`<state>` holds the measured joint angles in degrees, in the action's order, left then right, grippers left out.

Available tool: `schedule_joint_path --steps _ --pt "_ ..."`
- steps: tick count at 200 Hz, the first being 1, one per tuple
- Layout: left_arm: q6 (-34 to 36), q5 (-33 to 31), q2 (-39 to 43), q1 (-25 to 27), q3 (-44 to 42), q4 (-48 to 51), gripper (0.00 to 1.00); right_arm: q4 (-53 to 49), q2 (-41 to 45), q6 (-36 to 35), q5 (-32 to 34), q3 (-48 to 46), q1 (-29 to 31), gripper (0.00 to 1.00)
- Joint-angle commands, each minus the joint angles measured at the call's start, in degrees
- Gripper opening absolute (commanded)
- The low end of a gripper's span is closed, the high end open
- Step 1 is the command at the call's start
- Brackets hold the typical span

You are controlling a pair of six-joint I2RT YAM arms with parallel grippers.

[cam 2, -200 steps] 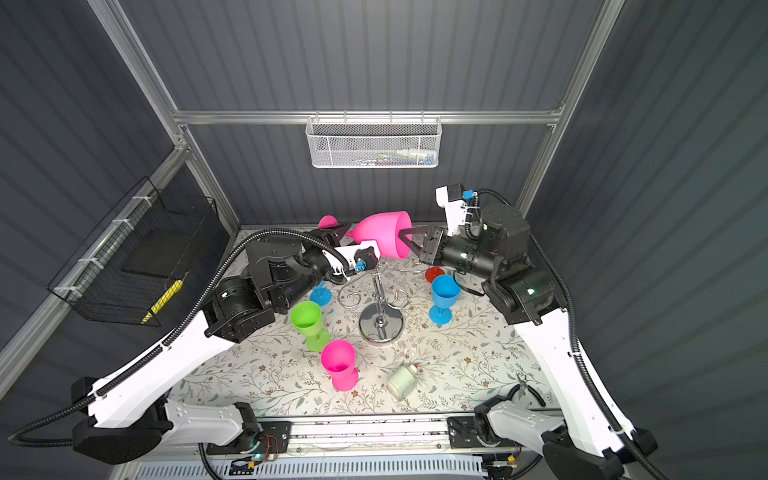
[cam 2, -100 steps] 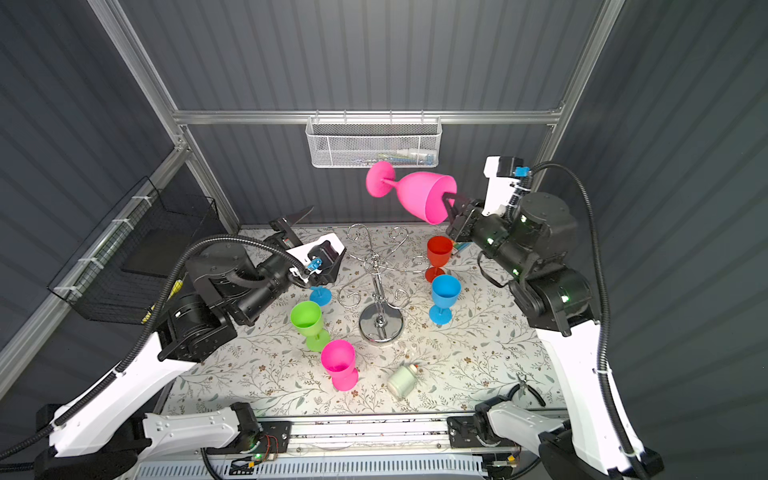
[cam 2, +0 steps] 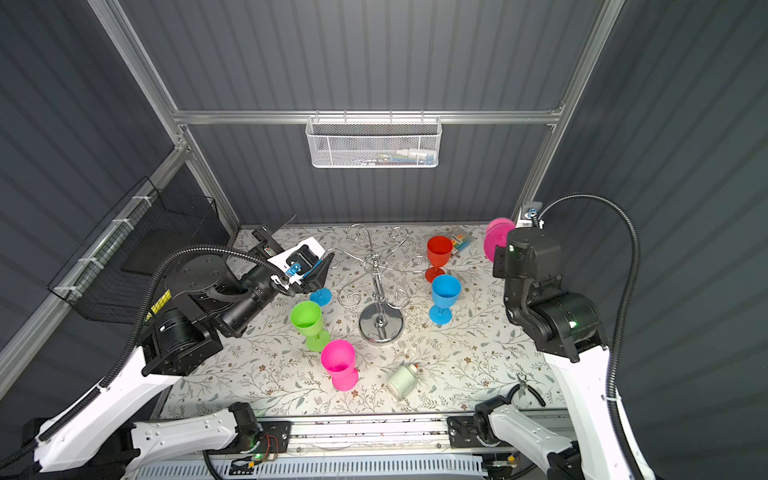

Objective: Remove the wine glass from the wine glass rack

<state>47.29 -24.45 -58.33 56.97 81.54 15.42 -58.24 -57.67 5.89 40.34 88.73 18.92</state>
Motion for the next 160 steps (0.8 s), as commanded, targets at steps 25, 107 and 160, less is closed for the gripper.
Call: schedule_joint_path --steps 25,107,160 --pt "-1.65 -0.98 1.08 0.27 -1.79 -1.75 1.0 -18.89 2.15 12.85 -8.72 -10.37 -2.48 0.0" --pt "-2.6 -1.8 2.2 0.2 -2.31 -0.66 1.0 -16.97 -1.48 18.12 -27.3 -19.67 -2.48 0.0" --pt "-2.35 -2.45 2.6 0.22 -2.79 -0.65 1.0 -11.91 -3.41 21.63 -31.22 -23.95 1.29 0.0"
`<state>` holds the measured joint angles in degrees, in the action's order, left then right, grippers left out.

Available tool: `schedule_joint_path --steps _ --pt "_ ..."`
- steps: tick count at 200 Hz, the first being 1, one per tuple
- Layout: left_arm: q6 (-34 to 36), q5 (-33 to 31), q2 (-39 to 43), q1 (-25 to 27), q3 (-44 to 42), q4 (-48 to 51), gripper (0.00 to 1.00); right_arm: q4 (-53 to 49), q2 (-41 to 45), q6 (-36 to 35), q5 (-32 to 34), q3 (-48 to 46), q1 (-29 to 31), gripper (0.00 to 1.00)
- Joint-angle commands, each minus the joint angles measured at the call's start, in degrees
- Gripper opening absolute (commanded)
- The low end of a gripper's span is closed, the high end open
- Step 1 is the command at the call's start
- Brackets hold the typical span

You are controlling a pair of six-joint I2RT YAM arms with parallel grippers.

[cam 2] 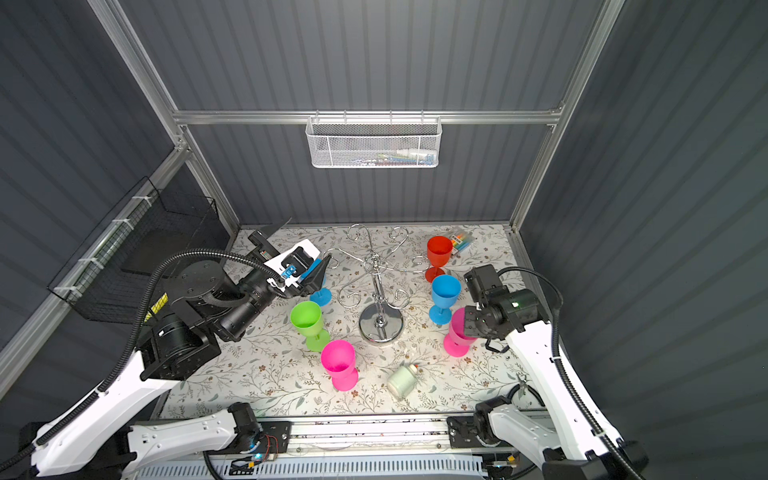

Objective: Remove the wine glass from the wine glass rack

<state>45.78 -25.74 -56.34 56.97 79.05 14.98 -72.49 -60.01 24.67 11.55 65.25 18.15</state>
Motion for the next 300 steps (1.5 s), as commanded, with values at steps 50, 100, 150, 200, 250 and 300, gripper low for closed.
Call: schedule_joint_path --steps 50,100,150,200,250,300 --pt "-1.44 -1.33 0.7 0.2 -0.65 0.13 1.0 5.89 -6.97 5.22 -2.28 -0.79 7.99 0.0" --pt "-1.74 -1.68 1.14 0.16 -0.73 0.44 1.0 7.18 -9.77 6.72 -1.49 -0.92 11.83 0.0" --pt "-1.85 -1.6 0.88 0.22 -0.74 0.69 1.0 7.35 -10.57 7.11 -0.95 -1.31 13.12 0.0" --pt "-2.3 -1.74 0.78 0.2 -1.0 0.98 1.0 7.58 -11.45 7.5 -1.11 -1.48 14.01 0.08" --pt "-2.55 -2.52 1.23 0.2 -1.8 0.32 1.0 8.22 -10.19 7.63 -1.69 -1.88 14.18 0.61" --pt "-4.42 -4.76 1.62 0.21 -2.03 -1.53 1.0 6.74 -7.01 5.83 -0.18 3.28 14.1 0.99"
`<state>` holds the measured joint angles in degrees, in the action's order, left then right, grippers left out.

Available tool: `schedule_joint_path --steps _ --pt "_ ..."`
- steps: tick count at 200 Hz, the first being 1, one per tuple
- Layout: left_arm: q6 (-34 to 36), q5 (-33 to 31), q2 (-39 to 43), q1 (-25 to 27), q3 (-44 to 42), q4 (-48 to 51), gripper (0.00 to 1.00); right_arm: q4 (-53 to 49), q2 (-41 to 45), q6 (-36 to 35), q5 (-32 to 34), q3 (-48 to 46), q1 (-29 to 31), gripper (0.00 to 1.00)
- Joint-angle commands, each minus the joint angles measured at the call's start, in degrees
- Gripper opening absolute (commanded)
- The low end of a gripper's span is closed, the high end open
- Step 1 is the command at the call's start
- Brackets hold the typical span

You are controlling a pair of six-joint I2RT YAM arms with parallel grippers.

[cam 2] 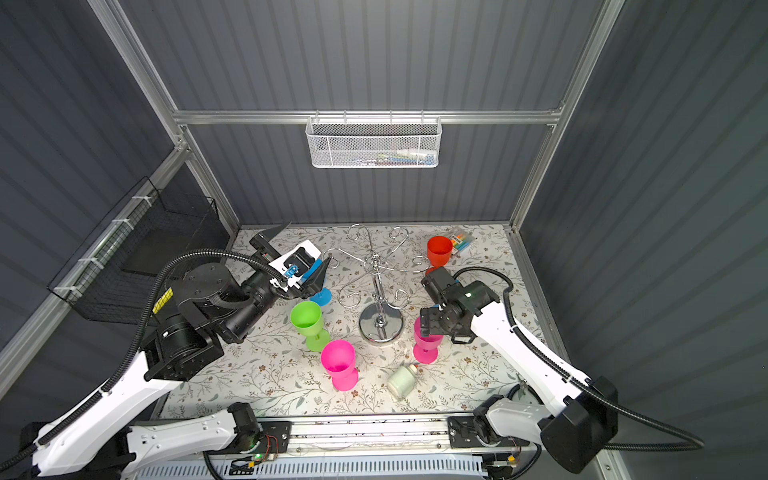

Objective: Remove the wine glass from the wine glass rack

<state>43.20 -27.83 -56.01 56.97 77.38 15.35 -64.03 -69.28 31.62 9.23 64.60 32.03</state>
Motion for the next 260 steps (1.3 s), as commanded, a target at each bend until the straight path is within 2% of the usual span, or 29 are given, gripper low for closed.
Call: schedule_joint_path --steps 1,33,65,80,96,109,122,134,154,167,182,208,232,251,260 --pt "-1.91 -2.79 1.32 0.18 -0.38 -2.13 1.0 -1.85 2.33 -1.17 2.34 4.08 0.18 0.99" --pt "-2.74 -6.91 2.97 0.18 -3.6 -8.28 1.0 -2.02 7.74 -5.61 5.51 11.05 -2.22 0.99" --pt "-3.27 -15.37 4.87 0.0 -9.05 -18.11 1.0 6.64 16.78 -13.11 8.26 10.76 -7.4 0.99" --pt "-3.65 -17.61 6.25 -0.8 -12.09 -22.59 1.0 14.41 22.61 -16.83 10.12 6.55 -11.01 0.99" --pt "-5.78 -17.85 8.22 -3.32 -15.49 -24.63 1.0 26.81 29.34 -20.33 15.18 -1.91 -14.51 0.99" --pt "-9.44 -18.04 9.56 -7.22 -18.62 -25.1 1.0 39.31 34.01 -25.3 17.27 -10.66 -17.27 0.99" --pt "-14.12 -17.71 10.42 -12.47 -22.47 -24.94 1.0 47.52 35.83 -26.1 17.72 -16.9 -21.16 0.99" --pt "-19.02 -16.92 10.57 -17.8 -26.17 -23.41 1.0 51.28 34.97 -26.46 15.22 -20.88 -25.32 0.99" --pt "-28.58 -12.04 8.78 -28.17 -33.51 -21.11 1.0 55.31 30.8 -24.83 9.61 -25.8 -32.28 0.99" --pt "-35.07 -10.53 6.61 -34.71 -39.41 -22.99 1.0 60.12 28.18 -23.4 7.65 -29.83 -36.12 0.99" --pt "-40.03 -10.16 4.32 -39.57 -46.07 -28.36 1.0 68.96 26.71 -22.67 5.8 -35.9 -39.84 0.99" --pt "-41.9 -6.65 -2.77 -42.96 -56.36 -40.16 1.0 87.0 23.88 -23.39 0.25 -47.04 -43.22 0.99" --pt "-44.86 -8.18 -10.87 -43.79 -59.15 -45.27 1.0 97.38 17.34 -22.59 -1.41 -52.2 -43.66 0.99" --pt "-46.01 -7.95 -15.45 -44.12 -62.15 -55.02 1.0 109.06 9.49 -20.74 -2.11 -55.12 -43.64 0.99" --pt "-45.44 -7.89 -17.52 -44.36 -62.29 -58.01 1.0 115.57 4.76 -17.55 -7.65 -55.63 -43.65 0.99"
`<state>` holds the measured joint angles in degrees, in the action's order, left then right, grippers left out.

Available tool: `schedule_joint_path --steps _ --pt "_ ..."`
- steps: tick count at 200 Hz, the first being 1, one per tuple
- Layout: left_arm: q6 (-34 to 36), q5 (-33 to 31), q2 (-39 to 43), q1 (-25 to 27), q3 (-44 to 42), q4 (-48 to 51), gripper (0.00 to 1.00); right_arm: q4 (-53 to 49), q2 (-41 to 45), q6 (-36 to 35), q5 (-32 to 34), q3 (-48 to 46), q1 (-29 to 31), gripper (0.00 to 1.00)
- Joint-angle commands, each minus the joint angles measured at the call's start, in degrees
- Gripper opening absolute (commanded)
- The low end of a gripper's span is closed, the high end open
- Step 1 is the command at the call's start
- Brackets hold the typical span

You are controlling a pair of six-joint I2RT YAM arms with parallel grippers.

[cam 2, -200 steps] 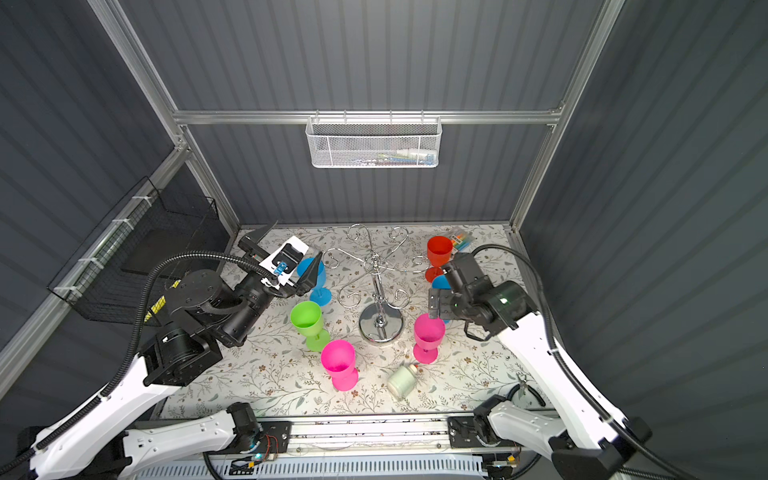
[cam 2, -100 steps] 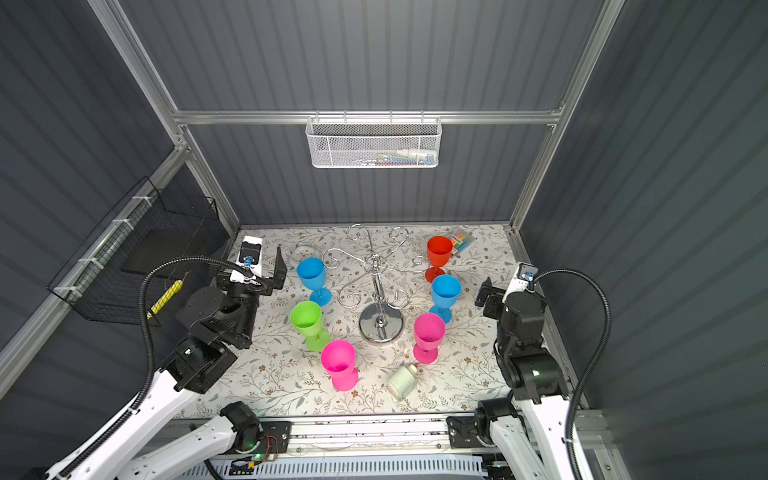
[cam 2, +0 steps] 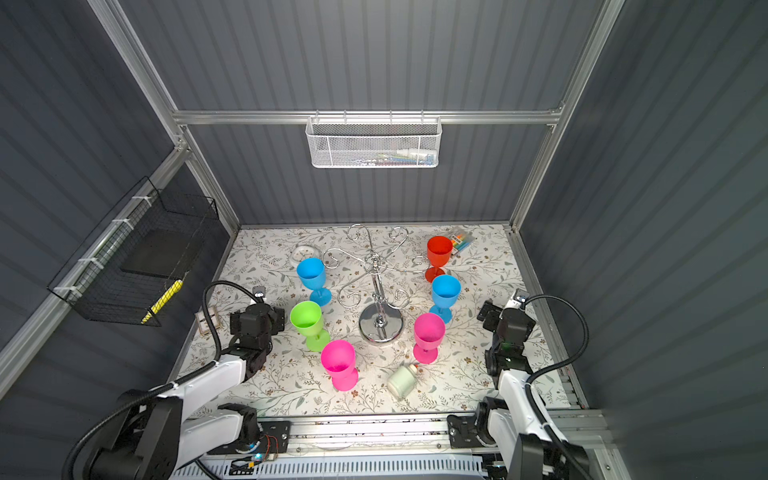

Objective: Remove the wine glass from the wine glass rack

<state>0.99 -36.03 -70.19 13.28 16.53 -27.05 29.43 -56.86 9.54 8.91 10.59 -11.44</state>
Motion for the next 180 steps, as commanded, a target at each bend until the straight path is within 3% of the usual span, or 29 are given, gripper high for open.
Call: schedule_joint_path --steps 1,27,34,41,58,73,85,98,105,112,126,141,180 --pt "-3.17 0.46 -3.48 -0.69 -1.34 -15.72 1.0 22.71 -8.31 4.61 -7.63 -1.67 -0.17 0.99" --pt "1.79 10.15 -10.61 -2.37 1.12 -22.2 1.0 30.83 -18.67 2.15 -11.72 1.18 0.26 0.99" --pt "2.69 11.46 -12.99 -2.55 2.43 -23.29 1.0 36.09 -22.22 1.65 -12.51 1.13 0.55 0.99" --pt "2.92 12.0 -15.24 -2.79 3.62 -24.84 1.0 35.12 -22.51 -0.88 -15.34 0.83 1.63 0.99" --pt "1.63 13.92 -22.02 -3.67 5.32 -29.73 1.0 46.66 -29.39 -4.13 -9.43 -0.44 5.82 0.99" --pt "3.5 13.56 -29.7 -3.63 6.23 -37.55 1.0 29.15 -23.88 -3.34 -8.02 3.67 5.84 0.99" --pt "0.35 15.23 -27.18 -4.85 9.09 -25.66 1.0 32.32 -27.64 -3.27 -8.09 5.78 5.82 0.99" --pt "0.27 17.46 -28.91 -6.38 9.59 -28.13 1.0 23.36 -25.15 -3.83 -9.7 8.01 5.84 0.99" --pt "-0.78 18.52 -27.66 -7.07 10.59 -23.45 1.0 26.85 -26.01 -3.84 -9.77 7.43 5.83 0.99" --pt "-0.91 19.78 -28.25 -7.7 10.52 -25.71 1.0 30.35 -27.46 -3.84 -9.59 6.59 5.99 0.99" --pt "-0.99 20.16 -27.92 -7.92 10.78 -23.77 1.0 24.92 -25.54 -3.9 -9.52 7.67 5.94 0.99" --pt "-0.84 20.2 -28.47 -7.92 10.41 -26.08 1.0 29.85 -26.9 -3.92 -9.75 6.47 5.93 0.99" --pt "-0.99 20.12 -28.07 -7.92 10.33 -25.29 1.0 28.44 -26.53 -4.0 -9.76 6.74 5.98 0.99"
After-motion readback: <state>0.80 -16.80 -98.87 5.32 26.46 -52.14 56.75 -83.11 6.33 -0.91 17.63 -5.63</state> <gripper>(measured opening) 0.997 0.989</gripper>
